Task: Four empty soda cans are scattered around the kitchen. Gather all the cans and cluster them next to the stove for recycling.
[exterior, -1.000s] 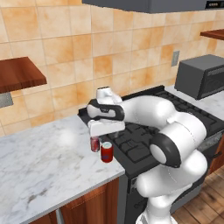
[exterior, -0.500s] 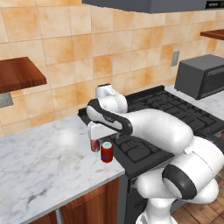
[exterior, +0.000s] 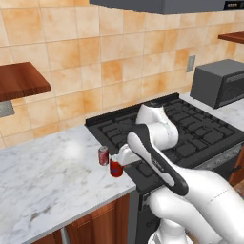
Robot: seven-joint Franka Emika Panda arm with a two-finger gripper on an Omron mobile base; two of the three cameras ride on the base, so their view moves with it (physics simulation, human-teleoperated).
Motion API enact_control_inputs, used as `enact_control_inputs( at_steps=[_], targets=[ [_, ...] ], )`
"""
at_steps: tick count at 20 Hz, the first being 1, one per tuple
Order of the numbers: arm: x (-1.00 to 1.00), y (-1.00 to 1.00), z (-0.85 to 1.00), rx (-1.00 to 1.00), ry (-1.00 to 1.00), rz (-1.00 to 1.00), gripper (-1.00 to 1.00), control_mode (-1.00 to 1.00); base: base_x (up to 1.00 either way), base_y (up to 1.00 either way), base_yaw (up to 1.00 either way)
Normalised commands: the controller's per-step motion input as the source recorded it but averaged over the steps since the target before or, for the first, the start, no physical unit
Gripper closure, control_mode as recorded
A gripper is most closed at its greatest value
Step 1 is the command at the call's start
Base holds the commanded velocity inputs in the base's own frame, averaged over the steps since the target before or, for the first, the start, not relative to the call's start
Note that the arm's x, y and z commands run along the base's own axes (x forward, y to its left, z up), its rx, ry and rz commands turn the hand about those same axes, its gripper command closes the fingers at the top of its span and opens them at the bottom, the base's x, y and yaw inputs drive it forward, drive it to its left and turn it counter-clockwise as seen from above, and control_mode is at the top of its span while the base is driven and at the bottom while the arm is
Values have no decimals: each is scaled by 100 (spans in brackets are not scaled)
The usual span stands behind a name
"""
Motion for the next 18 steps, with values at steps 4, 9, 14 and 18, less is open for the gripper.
enact_control_inputs(
  at_steps=[4,9,14,18],
  targets=[
    [-42,-58,31,3,-3,17,-100,-100,0,0,0],
    [-62,-35,37,0,0,5,-100,-100,0,0,0],
    [-40,-8,48,0,0,-14,-100,-100,0,0,0],
    [-8,0,22,0,0,-22,-100,-100,0,0,0]
  ],
)
